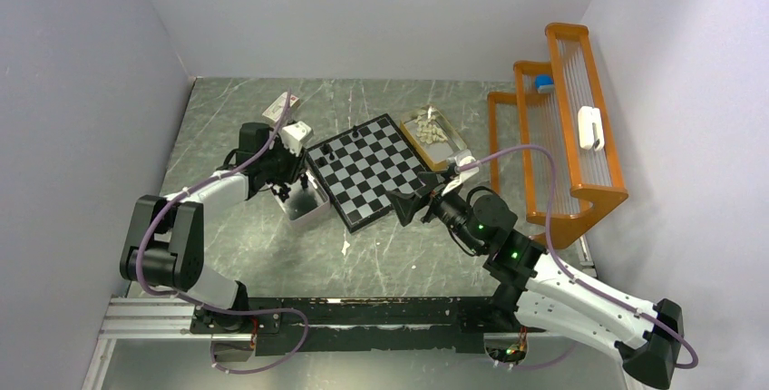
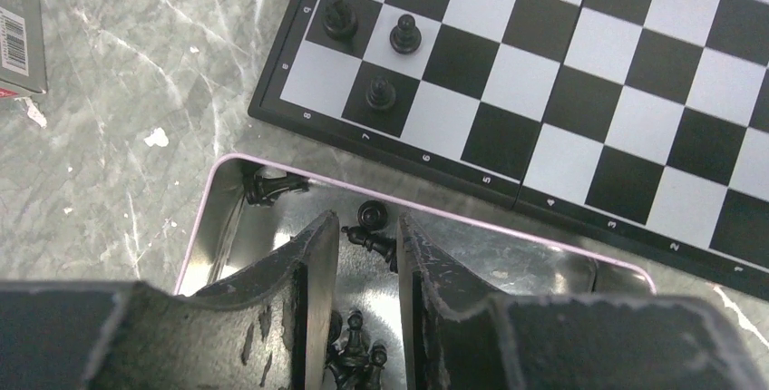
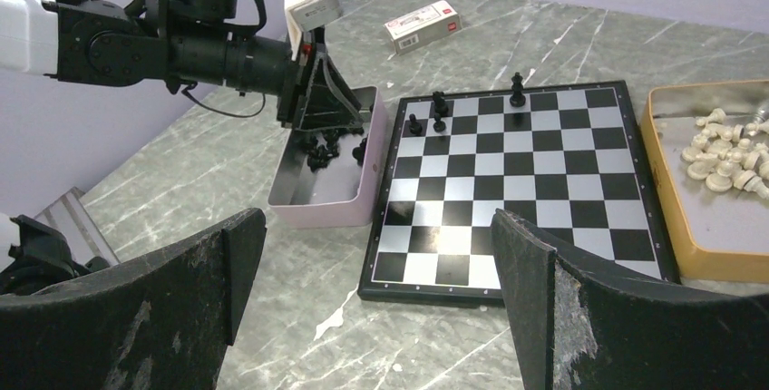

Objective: Set up the chess pieces on the board
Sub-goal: Pick up the chess piece from the storage box.

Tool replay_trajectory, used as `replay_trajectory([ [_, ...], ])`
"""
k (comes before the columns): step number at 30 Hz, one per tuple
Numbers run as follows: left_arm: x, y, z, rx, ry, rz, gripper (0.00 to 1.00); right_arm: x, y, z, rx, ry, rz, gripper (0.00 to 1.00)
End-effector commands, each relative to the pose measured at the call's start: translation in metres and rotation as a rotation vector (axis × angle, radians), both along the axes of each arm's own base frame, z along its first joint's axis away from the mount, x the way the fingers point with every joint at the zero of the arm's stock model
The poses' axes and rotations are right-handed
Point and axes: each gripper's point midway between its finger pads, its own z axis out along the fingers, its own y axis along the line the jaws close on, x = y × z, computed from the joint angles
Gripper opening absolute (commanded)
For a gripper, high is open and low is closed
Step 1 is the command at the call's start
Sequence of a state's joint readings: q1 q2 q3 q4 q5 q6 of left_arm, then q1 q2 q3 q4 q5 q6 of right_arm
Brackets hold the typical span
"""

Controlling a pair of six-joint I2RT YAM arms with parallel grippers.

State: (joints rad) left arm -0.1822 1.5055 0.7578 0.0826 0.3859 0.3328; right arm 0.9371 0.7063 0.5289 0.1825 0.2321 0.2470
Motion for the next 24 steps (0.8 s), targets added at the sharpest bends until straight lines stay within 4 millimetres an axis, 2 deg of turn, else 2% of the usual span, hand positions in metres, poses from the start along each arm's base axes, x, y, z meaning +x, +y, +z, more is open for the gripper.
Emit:
replay_trajectory([
  [1, -0.002, -0.001, 0.011, 0.014, -0.071, -0.077, 0.35, 0.000, -0.003, 0.008, 0.015, -0.028, -0.003, 1.00],
  [6, -0.011, -0.003, 0.008, 0.020, -0.051, -0.126, 0.37, 0.000, -0.004, 0.009, 0.001, -0.033, -0.004, 1.00],
  [11, -0.006, 0.005, -0.002, 0.078, -0.052, -0.130, 0.45, -0.004, -0.003, 0.013, 0.015, -0.041, 0.017, 1.00],
  [19, -0.006, 0.006, -0.006, 0.063, -0.072, -0.201, 0.34, -0.007, -0.010, 0.017, 0.033, -0.054, 0.004, 1.00],
  [24, -0.005, 0.001, -0.010, 0.066, -0.084, -0.263, 0.32, -0.008, -0.015, 0.019, 0.030, -0.060, -0.009, 1.00],
])
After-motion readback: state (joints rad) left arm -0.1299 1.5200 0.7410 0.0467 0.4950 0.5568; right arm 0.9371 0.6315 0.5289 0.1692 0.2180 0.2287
